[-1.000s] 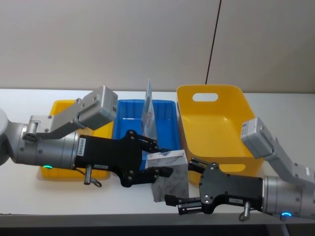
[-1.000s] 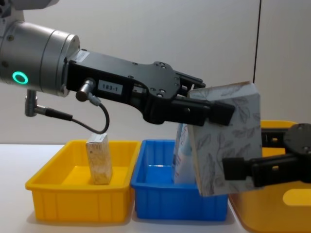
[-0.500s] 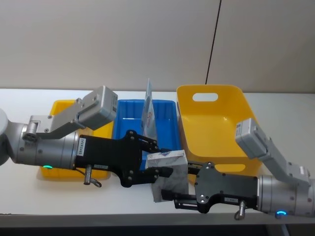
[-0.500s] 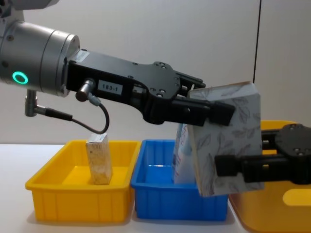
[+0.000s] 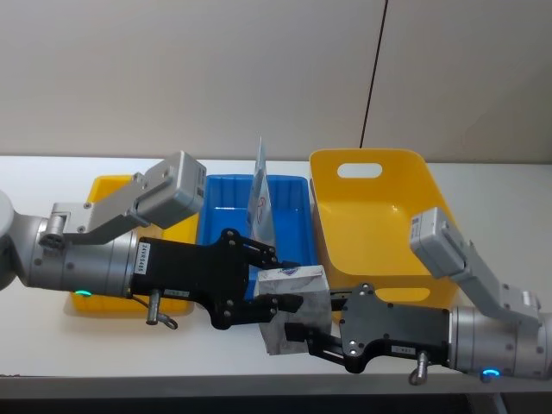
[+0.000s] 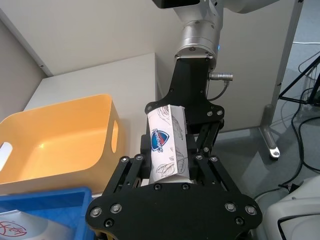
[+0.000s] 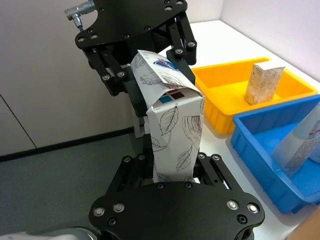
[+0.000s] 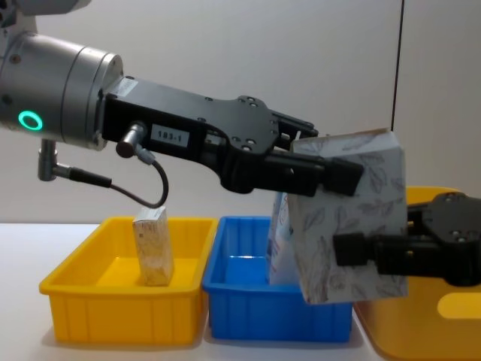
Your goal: Bimanual collaborative sorting of washing and personal care products
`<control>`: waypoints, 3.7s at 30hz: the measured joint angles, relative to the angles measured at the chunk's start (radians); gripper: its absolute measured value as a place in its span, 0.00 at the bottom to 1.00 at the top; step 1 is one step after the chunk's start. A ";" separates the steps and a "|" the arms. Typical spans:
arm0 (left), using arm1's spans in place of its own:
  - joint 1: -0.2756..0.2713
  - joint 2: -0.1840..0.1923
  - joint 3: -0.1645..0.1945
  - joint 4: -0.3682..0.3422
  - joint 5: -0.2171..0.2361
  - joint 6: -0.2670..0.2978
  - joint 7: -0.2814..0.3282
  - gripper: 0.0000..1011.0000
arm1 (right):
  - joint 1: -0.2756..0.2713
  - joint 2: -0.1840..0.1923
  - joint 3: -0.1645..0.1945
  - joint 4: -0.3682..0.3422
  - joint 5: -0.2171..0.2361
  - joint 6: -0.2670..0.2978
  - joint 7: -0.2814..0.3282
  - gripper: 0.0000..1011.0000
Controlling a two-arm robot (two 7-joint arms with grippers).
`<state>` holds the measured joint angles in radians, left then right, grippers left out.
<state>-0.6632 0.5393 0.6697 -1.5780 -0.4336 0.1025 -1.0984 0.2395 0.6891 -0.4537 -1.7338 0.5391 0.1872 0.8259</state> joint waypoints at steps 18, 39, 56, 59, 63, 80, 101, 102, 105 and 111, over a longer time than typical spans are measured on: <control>0.000 0.000 0.000 0.000 0.000 0.000 0.002 0.80 | -0.007 0.007 -0.004 -0.007 0.021 0.011 -0.011 0.33; 0.043 0.037 -0.047 -0.039 -0.038 0.028 0.079 0.99 | -0.088 0.019 0.050 -0.031 0.053 -0.001 -0.149 0.33; 0.132 0.082 -0.108 -0.146 -0.075 0.164 0.275 0.99 | -0.197 -0.008 0.137 -0.070 0.070 -0.039 -0.360 0.33; 0.156 0.088 -0.120 -0.173 -0.080 0.192 0.325 0.99 | -0.213 -0.019 0.152 -0.076 0.068 -0.043 -0.398 0.33; 0.192 0.094 -0.134 -0.207 -0.086 0.227 0.388 0.99 | -0.230 -0.035 0.171 -0.082 0.063 -0.047 -0.448 0.33; 0.357 0.102 -0.202 -0.332 -0.121 0.301 0.625 0.99 | -0.262 -0.133 0.235 -0.089 0.006 -0.054 -0.686 0.33; 0.419 0.105 -0.226 -0.374 -0.133 0.320 0.706 0.99 | -0.083 -0.309 0.224 0.046 -0.107 0.029 -0.954 0.33; 0.420 0.105 -0.226 -0.374 -0.134 0.320 0.707 0.99 | -0.062 -0.321 0.218 0.061 -0.118 0.039 -0.967 0.33; 0.422 0.105 -0.227 -0.376 -0.134 0.321 0.710 0.99 | -0.037 -0.333 0.209 0.081 -0.131 0.053 -0.980 0.33; 0.426 0.105 -0.229 -0.378 -0.135 0.322 0.716 0.99 | 0.024 -0.349 0.177 0.124 -0.163 0.090 -0.991 0.33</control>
<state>-0.2373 0.6443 0.4410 -1.9563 -0.5685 0.4243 -0.3828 0.2630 0.3396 -0.2765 -1.6097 0.3758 0.2775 -0.1654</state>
